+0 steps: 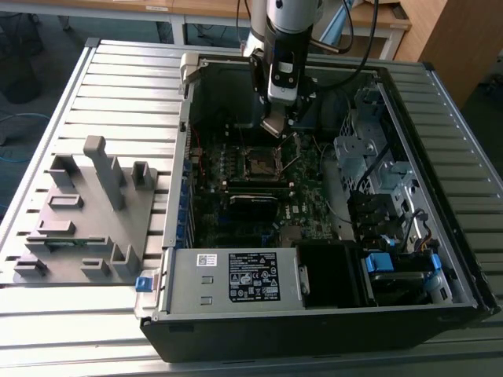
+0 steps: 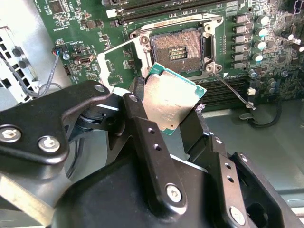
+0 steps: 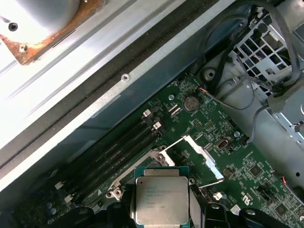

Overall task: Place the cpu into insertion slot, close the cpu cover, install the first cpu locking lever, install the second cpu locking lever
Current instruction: 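Place the cpu into insertion slot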

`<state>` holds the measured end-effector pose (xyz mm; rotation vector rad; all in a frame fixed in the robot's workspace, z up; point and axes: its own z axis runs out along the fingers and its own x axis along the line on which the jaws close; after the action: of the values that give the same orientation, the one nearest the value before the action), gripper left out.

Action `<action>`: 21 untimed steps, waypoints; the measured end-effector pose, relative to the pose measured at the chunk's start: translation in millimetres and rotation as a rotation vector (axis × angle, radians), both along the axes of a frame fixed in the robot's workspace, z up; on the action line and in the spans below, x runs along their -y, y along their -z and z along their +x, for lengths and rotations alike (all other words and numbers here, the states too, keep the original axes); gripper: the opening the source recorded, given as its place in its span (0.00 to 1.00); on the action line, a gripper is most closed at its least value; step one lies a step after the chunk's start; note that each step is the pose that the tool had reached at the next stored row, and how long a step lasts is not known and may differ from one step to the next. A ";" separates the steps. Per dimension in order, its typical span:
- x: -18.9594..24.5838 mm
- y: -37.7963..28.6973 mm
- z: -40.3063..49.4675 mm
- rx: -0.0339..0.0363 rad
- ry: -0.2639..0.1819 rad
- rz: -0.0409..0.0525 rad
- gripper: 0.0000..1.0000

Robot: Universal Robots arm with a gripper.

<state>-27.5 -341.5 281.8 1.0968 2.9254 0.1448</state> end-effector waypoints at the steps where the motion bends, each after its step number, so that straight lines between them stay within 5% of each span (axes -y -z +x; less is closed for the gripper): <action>1: 0.0 0.0 0.0 0.0001 0.000 0.0000 0.54; 16: 0.0 0.1 0.0 0.0001 0.002 0.0000 0.54; 21: 0.0 1.3 0.0 0.0001 0.058 0.0002 0.54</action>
<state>-27.6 -341.5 280.4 1.1804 2.8897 0.1443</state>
